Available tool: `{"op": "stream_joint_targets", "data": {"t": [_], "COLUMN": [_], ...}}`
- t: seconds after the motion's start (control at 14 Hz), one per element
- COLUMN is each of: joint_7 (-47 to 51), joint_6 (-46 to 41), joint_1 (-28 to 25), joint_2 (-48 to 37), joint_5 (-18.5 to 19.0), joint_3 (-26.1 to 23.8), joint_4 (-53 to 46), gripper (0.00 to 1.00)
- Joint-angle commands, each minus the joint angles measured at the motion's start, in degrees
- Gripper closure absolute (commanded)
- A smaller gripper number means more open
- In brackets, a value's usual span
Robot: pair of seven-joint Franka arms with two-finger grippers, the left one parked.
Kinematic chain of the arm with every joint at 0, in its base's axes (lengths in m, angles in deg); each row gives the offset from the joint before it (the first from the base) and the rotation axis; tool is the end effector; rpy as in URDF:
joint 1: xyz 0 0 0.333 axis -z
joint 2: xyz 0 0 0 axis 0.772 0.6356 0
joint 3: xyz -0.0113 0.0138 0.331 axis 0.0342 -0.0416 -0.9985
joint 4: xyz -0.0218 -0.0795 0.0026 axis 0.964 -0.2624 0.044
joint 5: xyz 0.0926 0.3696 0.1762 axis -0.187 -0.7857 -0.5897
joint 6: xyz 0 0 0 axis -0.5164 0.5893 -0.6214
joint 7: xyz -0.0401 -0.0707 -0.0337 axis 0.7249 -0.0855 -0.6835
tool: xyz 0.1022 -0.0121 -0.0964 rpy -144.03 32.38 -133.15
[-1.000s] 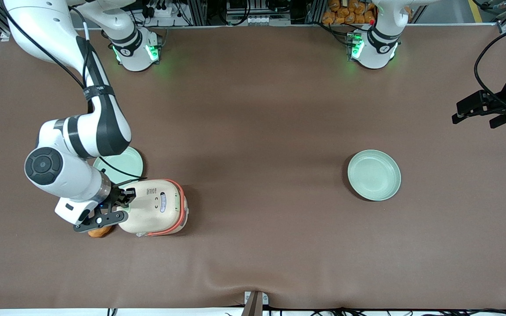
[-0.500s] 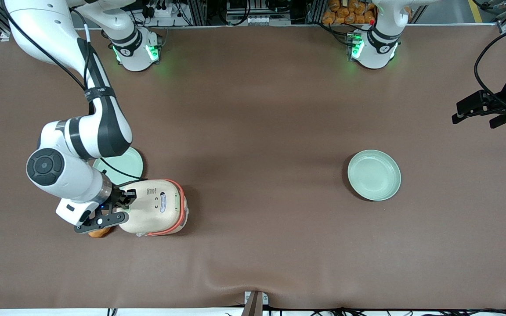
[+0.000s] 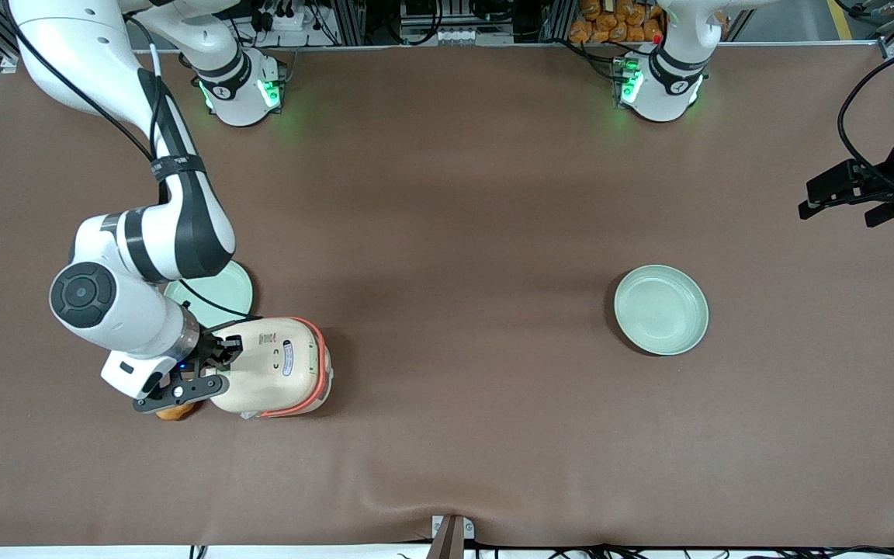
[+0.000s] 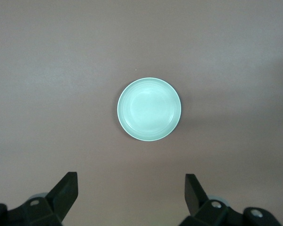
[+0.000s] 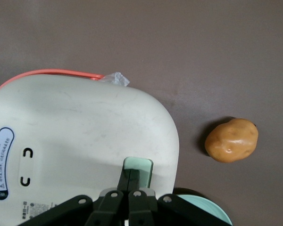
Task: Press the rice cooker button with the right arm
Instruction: 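Press the lid button down with the right gripper fingertips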
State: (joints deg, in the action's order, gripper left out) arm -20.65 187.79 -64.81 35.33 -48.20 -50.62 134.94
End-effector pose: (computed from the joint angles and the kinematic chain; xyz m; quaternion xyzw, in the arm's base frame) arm 0.7341 0.1416 0.3325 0.9906 0.1348 0.0204 0.0101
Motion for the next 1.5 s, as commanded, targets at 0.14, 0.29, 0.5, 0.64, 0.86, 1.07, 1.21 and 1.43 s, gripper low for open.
{"op": "stream_joint_targets", "data": {"t": [0.14,0.29,0.5,0.64,0.86,1.07,1.21,1.43], "joint_7": [-0.52,-0.52,-0.52,-0.52,-0.43,-0.17,-0.26,-0.17], "joint_6": [1.92,2.01,2.80,3.33,4.12,3.77,3.16,-1.57], "joint_1": [-0.05,-0.05,0.04,0.13,0.13,-0.14,-0.14,-0.14], "joint_2": [1.24,1.51,1.51,1.68,1.60,0.55,-1.03,-2.44], "joint_5": [-0.30,-0.30,-0.30,-0.30,-0.30,-0.39,-0.39,-0.39], "joint_3": [0.37,0.37,0.37,0.37,0.37,0.37,0.28,-0.60], "joint_4": [0.51,0.51,1.04,1.39,1.83,1.04,0.34,-1.94], "gripper": [1.00,1.00,1.00,1.00,1.00,0.98,0.95,0.88]}}
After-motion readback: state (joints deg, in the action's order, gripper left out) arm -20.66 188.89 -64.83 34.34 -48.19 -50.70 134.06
